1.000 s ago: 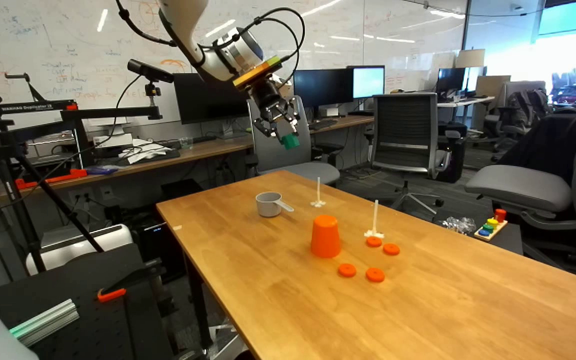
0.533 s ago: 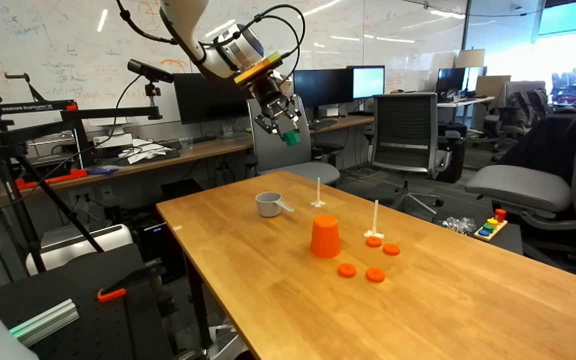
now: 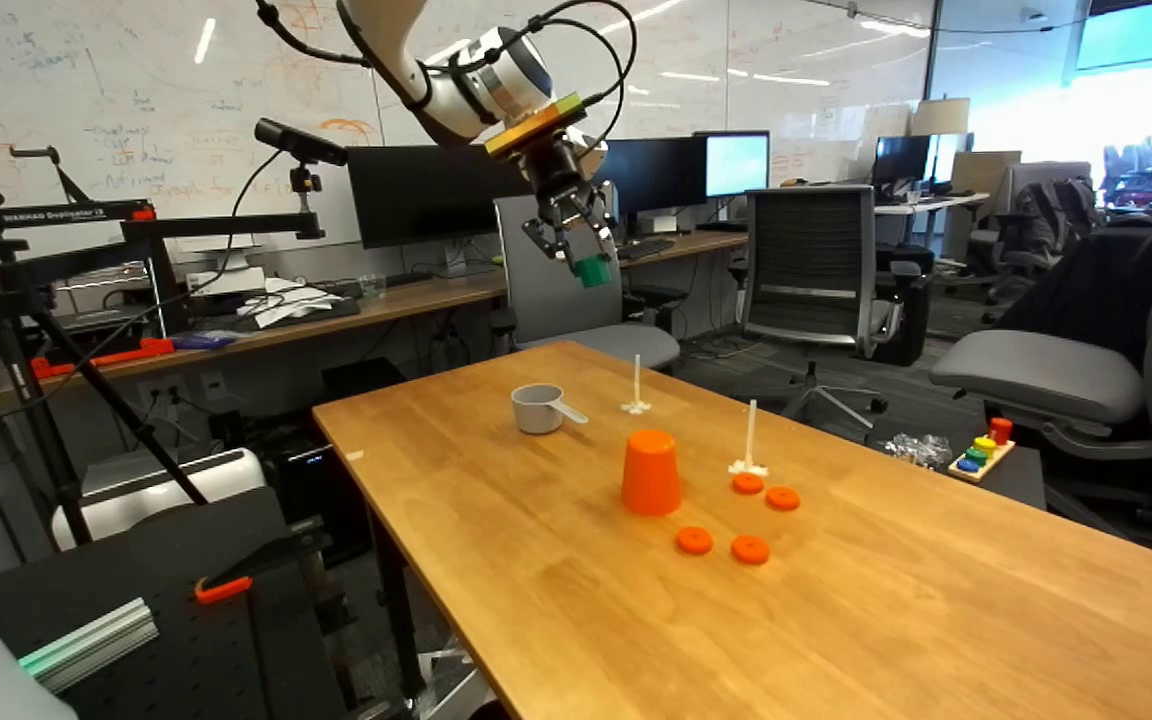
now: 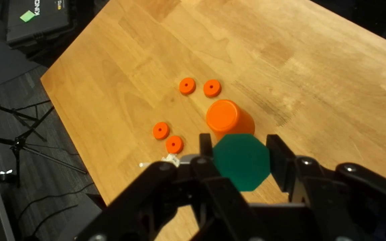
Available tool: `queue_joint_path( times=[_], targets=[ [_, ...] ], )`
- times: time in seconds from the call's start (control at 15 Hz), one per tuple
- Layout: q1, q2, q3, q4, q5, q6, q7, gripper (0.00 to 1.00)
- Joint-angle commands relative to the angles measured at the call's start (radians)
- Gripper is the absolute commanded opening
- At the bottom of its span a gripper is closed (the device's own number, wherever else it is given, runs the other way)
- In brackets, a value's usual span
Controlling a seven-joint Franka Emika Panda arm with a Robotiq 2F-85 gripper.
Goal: Pick up the green block from the top of the orange cup and put it in the grey cup. Pick up the orange cup from the table, move it to the right, pick up the orange and yellow blocks and put them in the grey cup.
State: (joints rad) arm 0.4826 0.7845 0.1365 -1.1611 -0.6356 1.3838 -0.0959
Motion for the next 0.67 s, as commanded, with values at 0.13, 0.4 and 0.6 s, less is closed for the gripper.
queue_joint_path(
  times=[0.13,0.4,0.6],
  targets=[
    [-0.037,-0.036,0.012,-0.014,0.039,0.02,-0.015,0.19],
    [-0.048,-0.045,0.011,-0.02,0.045,0.031,-0.013,0.19],
    [-0.037,-0.016,0.0,0.0,0.029,0.02,-0.002,0.44]
  ],
)
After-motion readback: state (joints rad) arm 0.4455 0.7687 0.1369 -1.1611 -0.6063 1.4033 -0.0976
